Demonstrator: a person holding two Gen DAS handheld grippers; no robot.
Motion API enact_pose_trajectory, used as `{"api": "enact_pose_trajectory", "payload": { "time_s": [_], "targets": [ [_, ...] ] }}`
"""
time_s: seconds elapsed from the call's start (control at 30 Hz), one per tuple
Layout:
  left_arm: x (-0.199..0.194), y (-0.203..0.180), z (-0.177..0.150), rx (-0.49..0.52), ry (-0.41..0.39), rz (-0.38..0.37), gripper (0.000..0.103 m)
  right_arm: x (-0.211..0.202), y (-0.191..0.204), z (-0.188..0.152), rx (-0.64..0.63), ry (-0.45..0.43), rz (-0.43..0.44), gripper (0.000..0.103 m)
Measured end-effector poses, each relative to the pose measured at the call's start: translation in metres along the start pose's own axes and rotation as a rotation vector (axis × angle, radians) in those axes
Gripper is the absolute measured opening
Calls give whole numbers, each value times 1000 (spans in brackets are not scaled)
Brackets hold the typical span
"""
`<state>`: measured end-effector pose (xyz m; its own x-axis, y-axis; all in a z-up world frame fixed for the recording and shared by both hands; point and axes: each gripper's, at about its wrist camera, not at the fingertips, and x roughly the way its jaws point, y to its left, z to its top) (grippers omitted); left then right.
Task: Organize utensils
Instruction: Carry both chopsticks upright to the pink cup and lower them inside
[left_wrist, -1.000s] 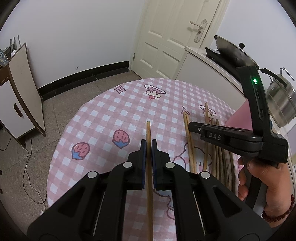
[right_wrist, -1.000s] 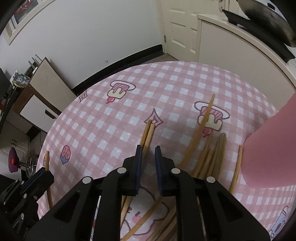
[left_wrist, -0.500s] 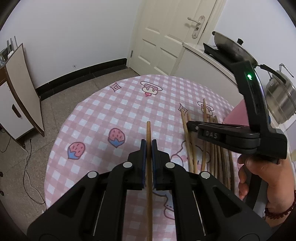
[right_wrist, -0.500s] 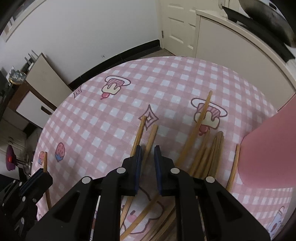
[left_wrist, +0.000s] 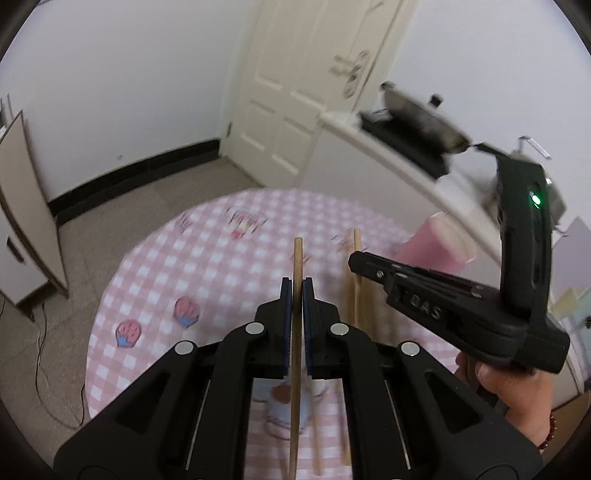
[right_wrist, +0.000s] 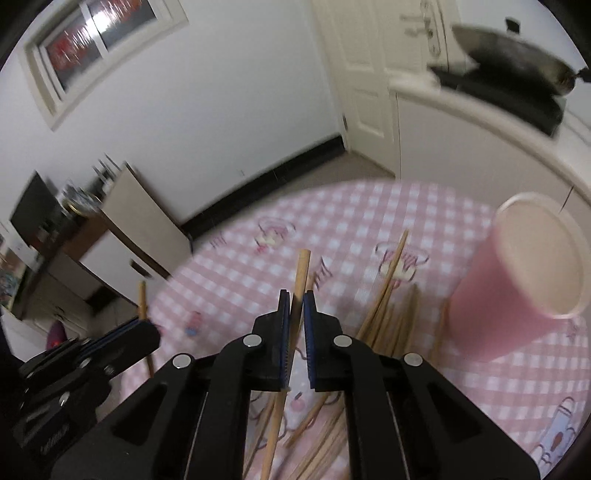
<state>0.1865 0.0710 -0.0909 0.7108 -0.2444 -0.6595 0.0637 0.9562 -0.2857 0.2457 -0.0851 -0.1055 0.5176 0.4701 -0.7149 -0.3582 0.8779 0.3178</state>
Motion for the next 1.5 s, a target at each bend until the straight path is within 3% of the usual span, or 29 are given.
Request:
{"api": "enact_pose_trajectory", "payload": {
  "time_s": [0.27, 0.53, 0.83, 1.07, 1.23, 1.5],
  "targets": [
    [-45, -57, 26, 93, -121, -87, 6, -94, -3, 11, -53, -192, 19, 5],
    [-65, -104, 49, 164, -204, -104, 6, -153, -9, 22, -121, -294, -24, 4],
    [-86, -160, 83, 200, -376, -129, 6, -196, -23, 41, -169, -418, -144, 4],
    [-63, -190, 95, 204, -468, -130, 6, -191, -42, 51, -177, -463, -244, 4],
    [-32, -196, 92, 217, -428, -120, 6, -177, -60, 47, -157, -443, -261, 4],
    [24, -180, 74, 207, -294, -88, 6, -144, -90, 36, -87, -359, -230, 4]
  ]
}}
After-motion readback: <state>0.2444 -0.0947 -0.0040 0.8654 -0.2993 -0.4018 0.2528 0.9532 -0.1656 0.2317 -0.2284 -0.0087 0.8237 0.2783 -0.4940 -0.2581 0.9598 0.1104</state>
